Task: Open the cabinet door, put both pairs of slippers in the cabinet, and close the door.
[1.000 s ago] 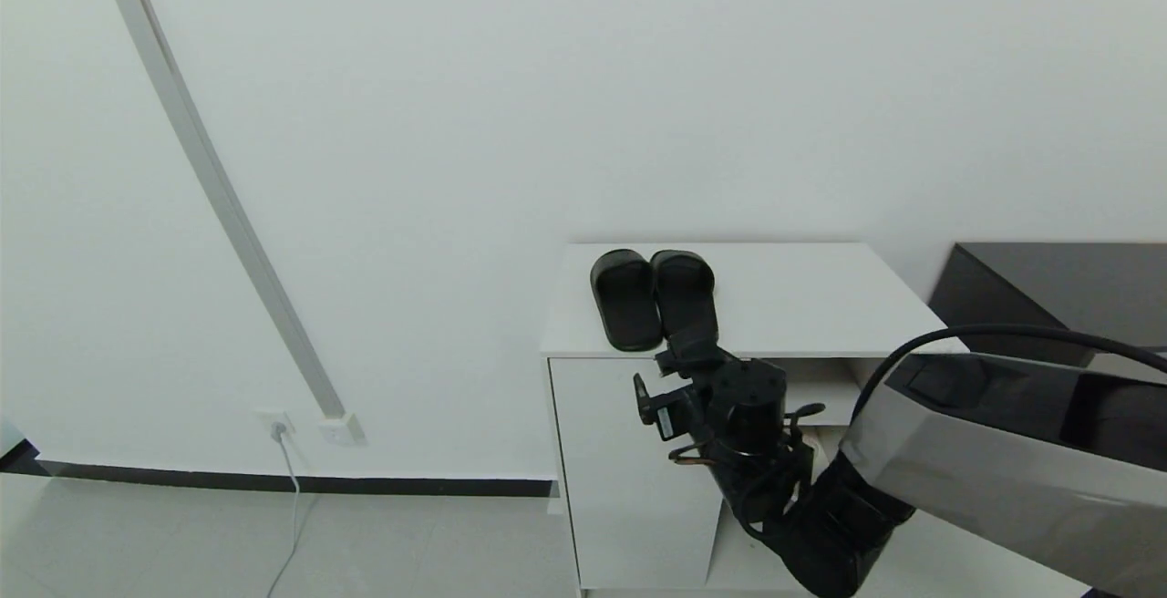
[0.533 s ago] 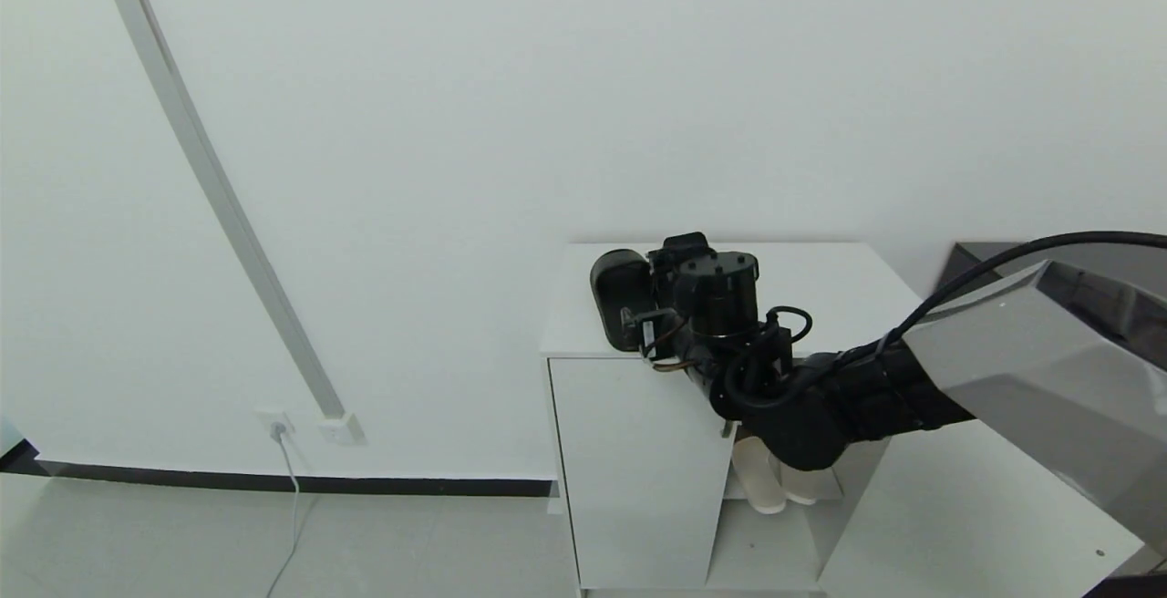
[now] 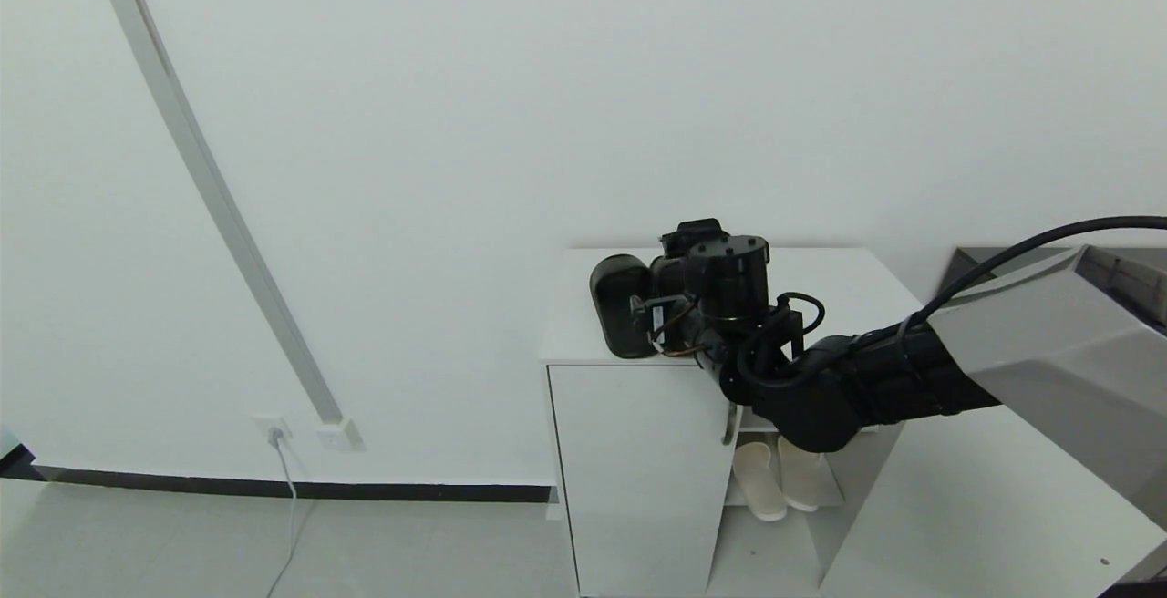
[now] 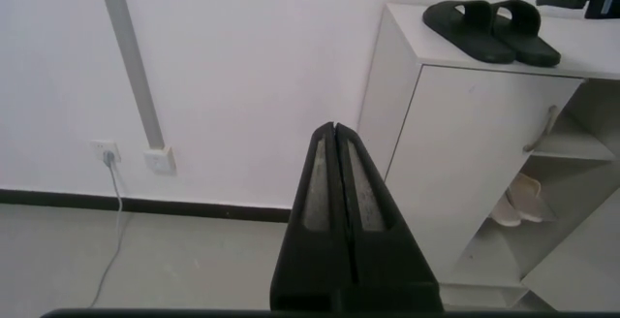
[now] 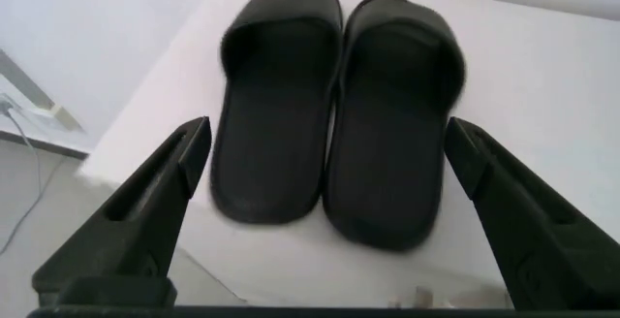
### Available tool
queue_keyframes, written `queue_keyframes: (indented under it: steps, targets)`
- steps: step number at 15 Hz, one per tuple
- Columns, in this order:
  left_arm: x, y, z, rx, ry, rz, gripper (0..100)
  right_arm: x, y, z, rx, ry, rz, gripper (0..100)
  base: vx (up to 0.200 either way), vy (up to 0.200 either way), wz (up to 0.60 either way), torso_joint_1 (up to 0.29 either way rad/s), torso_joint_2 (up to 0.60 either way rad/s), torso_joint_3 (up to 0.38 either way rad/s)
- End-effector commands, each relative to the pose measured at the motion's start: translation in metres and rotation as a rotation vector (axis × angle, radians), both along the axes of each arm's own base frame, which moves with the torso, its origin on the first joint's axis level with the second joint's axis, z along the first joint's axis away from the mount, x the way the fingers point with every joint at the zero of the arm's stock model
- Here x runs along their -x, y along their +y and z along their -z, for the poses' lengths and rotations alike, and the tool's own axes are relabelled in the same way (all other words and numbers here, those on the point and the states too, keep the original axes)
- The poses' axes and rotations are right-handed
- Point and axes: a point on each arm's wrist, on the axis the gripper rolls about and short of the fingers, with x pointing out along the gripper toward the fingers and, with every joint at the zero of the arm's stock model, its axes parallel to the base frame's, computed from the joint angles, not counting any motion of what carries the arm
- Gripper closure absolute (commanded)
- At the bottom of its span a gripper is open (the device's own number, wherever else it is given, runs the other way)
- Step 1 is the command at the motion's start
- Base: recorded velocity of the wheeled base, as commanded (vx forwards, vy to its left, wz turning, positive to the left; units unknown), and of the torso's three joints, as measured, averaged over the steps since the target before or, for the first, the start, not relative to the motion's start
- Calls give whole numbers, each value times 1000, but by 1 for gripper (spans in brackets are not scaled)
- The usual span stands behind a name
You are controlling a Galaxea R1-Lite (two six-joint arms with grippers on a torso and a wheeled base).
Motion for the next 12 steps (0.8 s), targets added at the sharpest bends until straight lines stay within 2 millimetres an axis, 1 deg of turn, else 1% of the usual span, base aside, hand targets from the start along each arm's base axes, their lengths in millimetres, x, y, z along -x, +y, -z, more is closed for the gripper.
queue_keyframes:
  steps: [1, 5, 7, 8, 9, 10, 12]
  targets:
    - [0, 0, 0, 0, 0, 0, 100, -2, 1, 7, 9, 12, 2, 0, 200, 0, 0, -7, 2, 2]
    - [0, 0, 0, 0, -1, 0, 100, -4, 4, 16, 15, 22, 0, 0, 200, 0, 0, 10, 1, -1]
    - [0, 0, 0, 3, 0, 0, 100, -6, 7, 25, 22, 31, -2, 0, 200, 0, 0, 7, 10, 2]
    - [0, 0, 0, 5, 0, 0, 100, -7, 9, 31, 18, 43, 0, 0, 0, 0, 0, 0, 0, 0]
    - [0, 0, 0, 5, -1, -2, 100, -10, 11, 32, 2, 41, 2, 0, 0, 0, 0, 0, 0, 0]
    - [0, 0, 0, 6, -1, -2, 100, -11, 12, 38, 1, 49, 4, 0, 0, 0, 0, 0, 0, 0]
    - [0, 0, 0, 5, -1, 0, 100, -14, 15, 43, -14, 40, 5, 0, 0, 0, 0, 0, 0, 0]
